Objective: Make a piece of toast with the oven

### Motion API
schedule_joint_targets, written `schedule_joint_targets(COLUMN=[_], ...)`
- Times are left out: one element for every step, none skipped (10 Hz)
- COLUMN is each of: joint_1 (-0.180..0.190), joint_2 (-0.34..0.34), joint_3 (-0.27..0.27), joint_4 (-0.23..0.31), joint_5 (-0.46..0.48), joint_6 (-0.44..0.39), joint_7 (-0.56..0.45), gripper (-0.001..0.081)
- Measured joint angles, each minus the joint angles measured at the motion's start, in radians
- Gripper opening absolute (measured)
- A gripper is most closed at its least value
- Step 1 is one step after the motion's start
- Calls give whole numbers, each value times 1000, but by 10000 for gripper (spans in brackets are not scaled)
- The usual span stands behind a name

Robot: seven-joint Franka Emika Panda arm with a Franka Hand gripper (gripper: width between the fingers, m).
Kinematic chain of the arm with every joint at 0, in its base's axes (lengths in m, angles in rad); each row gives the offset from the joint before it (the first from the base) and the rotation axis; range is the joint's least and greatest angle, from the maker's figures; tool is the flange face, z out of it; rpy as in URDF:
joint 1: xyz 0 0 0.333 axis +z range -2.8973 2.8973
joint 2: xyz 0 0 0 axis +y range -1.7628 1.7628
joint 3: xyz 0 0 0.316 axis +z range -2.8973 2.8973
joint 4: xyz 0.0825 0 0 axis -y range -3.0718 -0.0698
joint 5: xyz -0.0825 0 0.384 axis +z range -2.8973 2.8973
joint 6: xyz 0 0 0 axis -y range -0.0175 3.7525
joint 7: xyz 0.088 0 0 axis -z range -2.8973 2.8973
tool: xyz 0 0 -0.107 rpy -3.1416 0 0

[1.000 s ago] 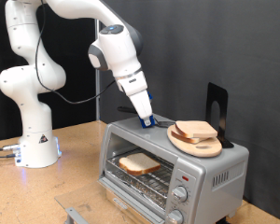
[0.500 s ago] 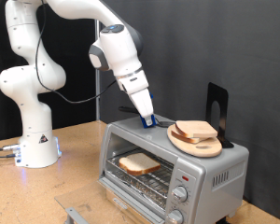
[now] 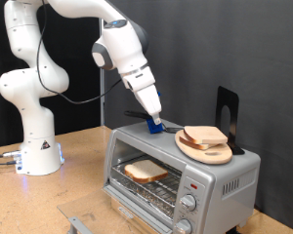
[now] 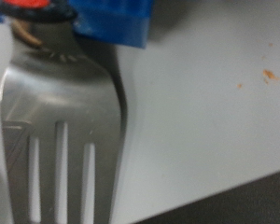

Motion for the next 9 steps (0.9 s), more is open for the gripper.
schedule_joint_targets(joint_1=[0,0,-1,-1,-1,0,1,0,-1], joint_2=[-16,-34,-56,-78,-76,-79,-97,-129,-162], joint_3=[-2,-12,-33,-58,-53,-58,-84,-121,-156], joint_4=[3,13,29,41,37,27,8,-19,-47], joint_5=[12,24,30,34,31,47,89,132,155], joint_6=[-12,-54,-124,-187,-173,-166,-164,-165,-173], joint_7=[1,1,-1,-3,-3,-34,-98,-168,-215], gripper=[808,808,808,808,808,808,808,808,808])
